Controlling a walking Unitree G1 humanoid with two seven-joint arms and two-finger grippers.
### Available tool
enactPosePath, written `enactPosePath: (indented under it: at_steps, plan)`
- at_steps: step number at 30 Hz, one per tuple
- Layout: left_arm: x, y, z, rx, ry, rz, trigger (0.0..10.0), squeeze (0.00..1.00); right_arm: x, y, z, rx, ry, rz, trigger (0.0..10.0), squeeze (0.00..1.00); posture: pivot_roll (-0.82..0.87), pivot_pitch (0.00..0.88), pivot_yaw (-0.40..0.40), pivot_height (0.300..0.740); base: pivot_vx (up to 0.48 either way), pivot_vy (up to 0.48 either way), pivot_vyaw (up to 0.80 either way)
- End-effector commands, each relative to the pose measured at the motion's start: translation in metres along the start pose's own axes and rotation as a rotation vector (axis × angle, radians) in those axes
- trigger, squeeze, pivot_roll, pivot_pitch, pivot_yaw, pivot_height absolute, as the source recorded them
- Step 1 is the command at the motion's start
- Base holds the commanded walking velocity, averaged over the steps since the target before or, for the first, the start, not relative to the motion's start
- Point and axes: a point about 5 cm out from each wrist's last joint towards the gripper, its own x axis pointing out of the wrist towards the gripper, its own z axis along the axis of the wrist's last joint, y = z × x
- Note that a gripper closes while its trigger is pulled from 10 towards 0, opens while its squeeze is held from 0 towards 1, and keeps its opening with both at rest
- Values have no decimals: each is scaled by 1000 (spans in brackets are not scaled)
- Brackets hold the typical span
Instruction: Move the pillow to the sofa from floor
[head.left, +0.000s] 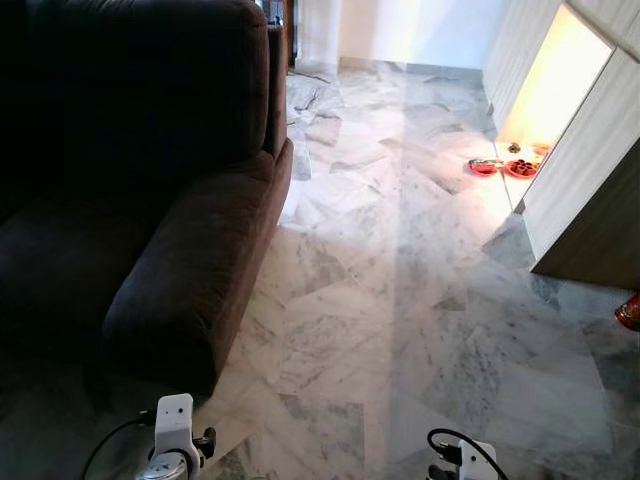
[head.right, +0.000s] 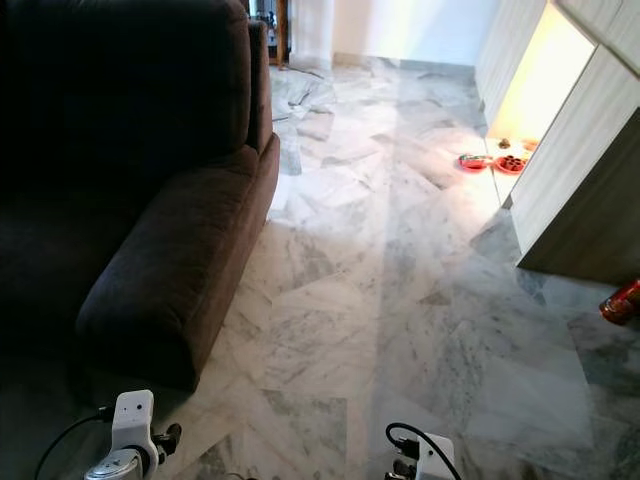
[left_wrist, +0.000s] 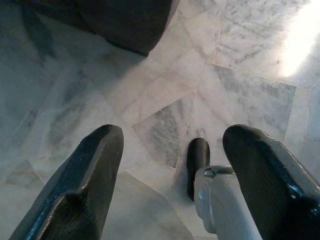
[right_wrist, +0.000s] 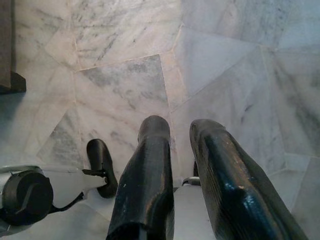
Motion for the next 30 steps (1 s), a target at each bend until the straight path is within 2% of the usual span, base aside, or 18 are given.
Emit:
enactPosePath:
  at_steps: [1,15,30]
  plan:
    - [0,0,-3,-1,16,4,10000,0,-1,-3,-2,2,12,-7,10000,0,27,0,-33,740,0,341,0]
    - [0,0,-2,-15,14,7,10000,0,-1,-4,0,-26,12,-9,10000,0,23,22,-41,740,0,344,0]
    - [0,1,-1,-23,15,14,10000,0,0,-3,1,-1,3,-8,10000,0,23,32,-39,740,0,346,0]
